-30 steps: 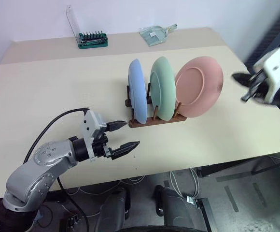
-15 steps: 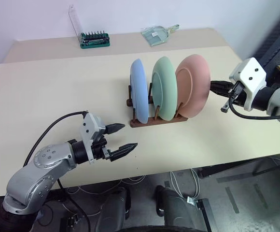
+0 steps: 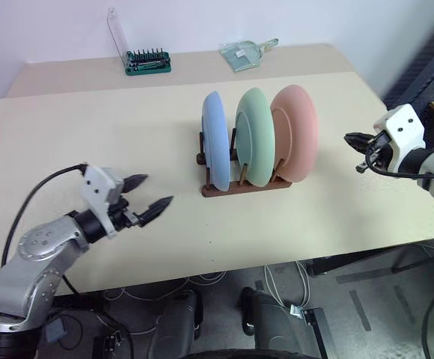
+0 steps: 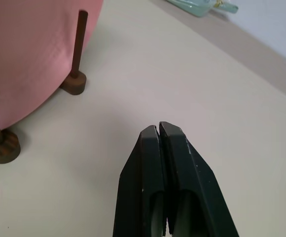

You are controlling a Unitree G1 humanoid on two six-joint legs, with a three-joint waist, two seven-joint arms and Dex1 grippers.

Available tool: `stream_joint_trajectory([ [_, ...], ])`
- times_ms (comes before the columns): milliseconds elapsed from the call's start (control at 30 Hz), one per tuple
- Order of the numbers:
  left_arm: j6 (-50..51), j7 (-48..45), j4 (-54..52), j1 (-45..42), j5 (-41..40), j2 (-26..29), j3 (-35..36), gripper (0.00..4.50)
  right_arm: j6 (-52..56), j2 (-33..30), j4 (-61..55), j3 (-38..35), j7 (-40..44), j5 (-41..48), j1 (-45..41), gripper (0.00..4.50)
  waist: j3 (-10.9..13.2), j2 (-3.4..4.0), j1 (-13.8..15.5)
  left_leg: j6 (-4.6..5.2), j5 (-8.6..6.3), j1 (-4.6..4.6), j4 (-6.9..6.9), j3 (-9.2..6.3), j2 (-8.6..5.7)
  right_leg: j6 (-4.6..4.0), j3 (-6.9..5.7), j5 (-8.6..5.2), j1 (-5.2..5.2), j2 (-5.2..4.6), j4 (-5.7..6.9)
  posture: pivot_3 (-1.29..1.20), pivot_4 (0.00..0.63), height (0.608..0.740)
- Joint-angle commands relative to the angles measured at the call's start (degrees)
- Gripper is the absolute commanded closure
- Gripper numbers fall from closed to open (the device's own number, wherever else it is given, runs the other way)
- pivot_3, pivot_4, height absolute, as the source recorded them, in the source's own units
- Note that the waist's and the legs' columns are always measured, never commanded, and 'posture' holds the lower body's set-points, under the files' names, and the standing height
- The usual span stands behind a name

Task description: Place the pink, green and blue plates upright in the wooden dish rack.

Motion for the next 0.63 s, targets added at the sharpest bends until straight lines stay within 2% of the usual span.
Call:
stream_joint_trajectory([
  [33,-4.6,0.0,2.8,1.6,3.3,0.5,4.9,0.33,-5.3,2.3,4.3,-2.8,1.7,1.1,0.5,4.47,0.0,0.0,0.0,0.0,0.0,0.0,0.0,0.0,0.0,0.0,0.0,0.0,0.01,0.0,0.0,0.0,0.15,0.74],
  [133,-6.3,0.5,4.3,2.7,5.5,0.2,5.4,0.33,-8.8,4.3,9.7,-3.3,3.2,1.5,-0.3,4.47,0.0,0.0,0.1,0.0,0.0,0.08,0.04,0.01,0.0,0.0,0.0,0.01,0.1,-0.03,0.01,0.0,0.15,0.74],
  [333,-8.1,0.3,4.7,6.2,6.1,-2.0,6.4,0.33,-11.5,8.0,13.0,-3.1,2.4,1.2,0.8,4.47,0.0,0.0,0.1,-0.01,0.0,0.16,0.0,0.01,0.01,0.0,0.01,0.01,0.14,-0.06,0.03,0.0,0.15,0.74],
  [633,-7.1,1.5,3.2,6.1,6.2,-4.4,4.7,0.33,-11.8,8.0,15.9,-2.7,2.5,0.4,-0.2,4.47,0.0,0.01,0.1,-0.01,-0.01,0.23,0.01,0.01,0.02,-0.01,0.03,0.01,0.16,-0.13,0.1,0.0,0.15,0.74],
])
